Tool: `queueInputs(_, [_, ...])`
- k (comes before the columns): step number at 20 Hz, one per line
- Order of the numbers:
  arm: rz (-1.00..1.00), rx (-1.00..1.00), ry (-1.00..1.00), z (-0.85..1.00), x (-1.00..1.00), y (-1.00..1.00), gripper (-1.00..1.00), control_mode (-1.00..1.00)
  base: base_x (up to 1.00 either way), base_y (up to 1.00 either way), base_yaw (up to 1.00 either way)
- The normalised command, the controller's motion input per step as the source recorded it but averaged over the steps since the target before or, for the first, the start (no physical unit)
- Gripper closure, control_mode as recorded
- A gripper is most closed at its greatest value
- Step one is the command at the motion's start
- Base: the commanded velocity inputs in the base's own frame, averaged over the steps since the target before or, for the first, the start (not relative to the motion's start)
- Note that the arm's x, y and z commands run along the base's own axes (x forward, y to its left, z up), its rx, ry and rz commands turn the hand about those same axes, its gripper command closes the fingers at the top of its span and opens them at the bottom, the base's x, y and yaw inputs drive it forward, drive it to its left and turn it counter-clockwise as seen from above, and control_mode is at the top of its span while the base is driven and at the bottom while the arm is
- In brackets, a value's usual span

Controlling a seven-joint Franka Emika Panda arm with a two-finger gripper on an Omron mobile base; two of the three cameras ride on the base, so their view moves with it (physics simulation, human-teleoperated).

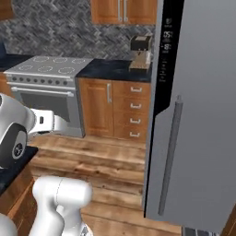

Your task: Pick the two oranges from the fridge and place them on the plate next to the blender to make a fruit smoothie.

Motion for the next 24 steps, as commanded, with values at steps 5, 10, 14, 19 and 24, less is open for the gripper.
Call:
queueInputs(5, [0.00, 0.00, 0.00, 0.00, 0.00, 0.00, -1.00, 1.00, 1.00, 0.20, 0.02])
queueInputs(10, [0.00, 0.00, 0.00, 0.00, 0.00, 0.00, -1.00, 1.00, 1.00, 0.19, -0.01])
queueInputs(14, [0.00, 0.00, 0.00, 0.00, 0.00, 0.00, -1.00, 1.00, 0.99, 0.32, -0.29])
queueInputs(19, [0.00, 0.00, 0.00, 0.00, 0.00, 0.00, -1.00, 1.00, 0.61, 0.43, -0.72])
queueInputs(24, [0.00, 0.00, 0.00, 0.00, 0.00, 0.00, -1.00, 1.00, 0.01, 0.12, -0.80])
